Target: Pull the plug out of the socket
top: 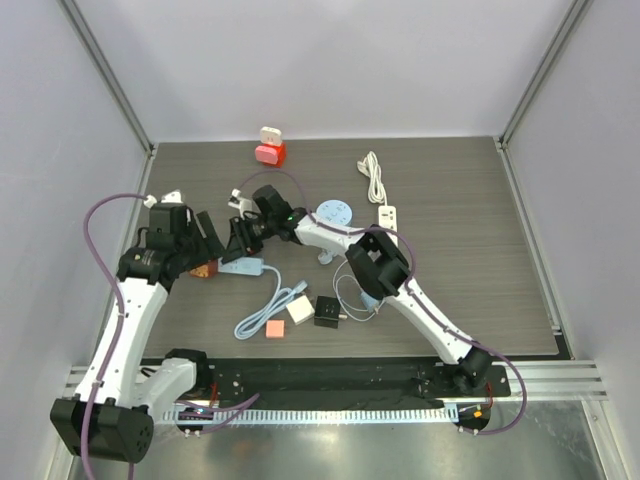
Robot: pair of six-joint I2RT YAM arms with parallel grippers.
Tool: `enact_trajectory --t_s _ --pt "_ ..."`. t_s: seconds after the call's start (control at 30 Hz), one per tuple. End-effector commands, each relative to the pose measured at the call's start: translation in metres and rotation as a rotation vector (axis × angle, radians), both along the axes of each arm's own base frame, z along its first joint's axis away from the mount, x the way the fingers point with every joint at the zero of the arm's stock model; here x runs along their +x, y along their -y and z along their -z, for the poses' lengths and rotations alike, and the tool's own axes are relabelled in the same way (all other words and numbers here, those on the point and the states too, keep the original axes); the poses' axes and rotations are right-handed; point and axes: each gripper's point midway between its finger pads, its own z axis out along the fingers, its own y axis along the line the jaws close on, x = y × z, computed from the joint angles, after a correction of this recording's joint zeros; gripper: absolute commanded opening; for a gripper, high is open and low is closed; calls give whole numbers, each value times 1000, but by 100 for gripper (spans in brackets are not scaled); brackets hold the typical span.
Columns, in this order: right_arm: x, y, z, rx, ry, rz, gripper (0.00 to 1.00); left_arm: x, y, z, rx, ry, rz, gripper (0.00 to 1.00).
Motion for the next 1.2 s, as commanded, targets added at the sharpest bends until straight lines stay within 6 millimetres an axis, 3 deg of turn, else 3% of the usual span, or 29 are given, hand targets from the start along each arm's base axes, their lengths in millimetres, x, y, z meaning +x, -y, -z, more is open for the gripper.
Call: enact_trajectory --t_s 0.0,0.17,0.27,0.5,0.57,0.7,0.83,1.03,1.17 --pt "-5 41 32 -130 -139 15 1 6 6 1 -7 4 40 77" --pt "-10 69 18 -77 -212 -66 1 12 7 27 14 -93 76 83" --pt "-16 72 11 -44 -240 -112 1 13 8 42 30 -162 106 83" --pt "-19 69 4 2 -263 -142 1 24 10 68 53 -194 166 83" --pt "-19 67 4 6 -263 -145 1 29 24 66 0 -175 220 82" --pt "-21 66 5 11 -294 -146 1 42 31 67 -13 -159 251 82" --pt "-19 63 1 44 -301 -149 1 41 32 92 -5 -278 280 82" --pt "-21 63 3 54 -326 -162 1 52 36 95 -2 -265 283 80" --pt "-22 63 4 53 -351 -170 1 58 40 97 -7 -263 299 72"
